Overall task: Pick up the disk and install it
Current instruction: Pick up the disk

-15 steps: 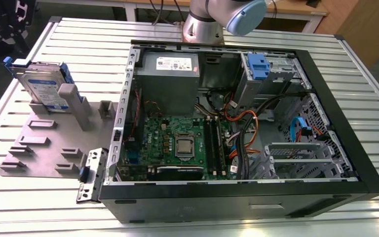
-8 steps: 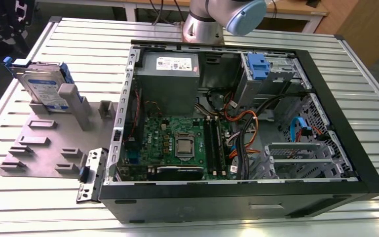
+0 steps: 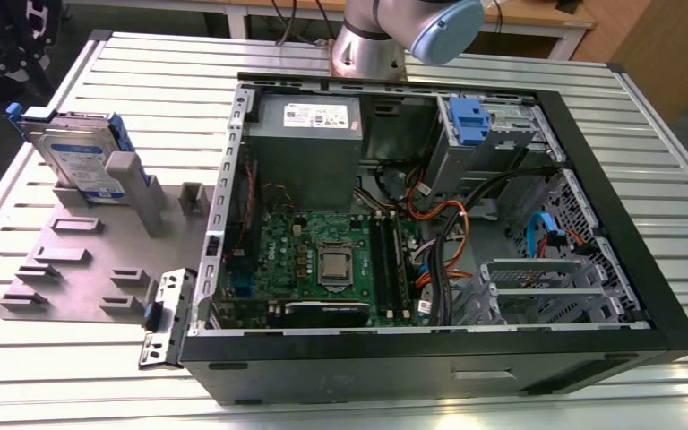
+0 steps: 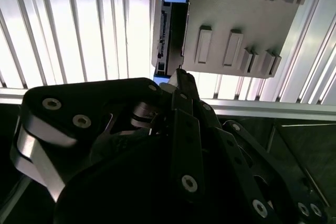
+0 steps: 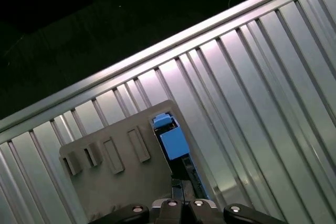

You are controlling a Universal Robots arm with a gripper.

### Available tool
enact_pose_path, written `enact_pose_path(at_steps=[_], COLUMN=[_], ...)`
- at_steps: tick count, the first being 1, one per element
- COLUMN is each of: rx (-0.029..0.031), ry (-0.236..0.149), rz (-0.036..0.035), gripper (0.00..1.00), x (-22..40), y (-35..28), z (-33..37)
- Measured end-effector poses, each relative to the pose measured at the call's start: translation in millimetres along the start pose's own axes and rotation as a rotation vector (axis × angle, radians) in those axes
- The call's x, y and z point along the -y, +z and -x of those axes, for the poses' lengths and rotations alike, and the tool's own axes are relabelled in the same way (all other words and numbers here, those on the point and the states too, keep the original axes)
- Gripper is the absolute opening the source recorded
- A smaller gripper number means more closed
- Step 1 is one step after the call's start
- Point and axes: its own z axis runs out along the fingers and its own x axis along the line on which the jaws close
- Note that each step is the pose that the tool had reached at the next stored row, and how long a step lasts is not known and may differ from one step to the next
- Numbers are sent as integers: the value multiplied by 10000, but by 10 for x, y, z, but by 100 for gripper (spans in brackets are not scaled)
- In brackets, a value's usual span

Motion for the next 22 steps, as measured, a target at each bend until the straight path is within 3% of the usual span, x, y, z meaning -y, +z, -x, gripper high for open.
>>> enact_pose_path(at_steps=[18, 22], rx=[-22, -37], ry=[-106, -531], rz=[1, 10], gripper=[11, 11], x=[0, 1], y=[1, 7], z=[0, 0])
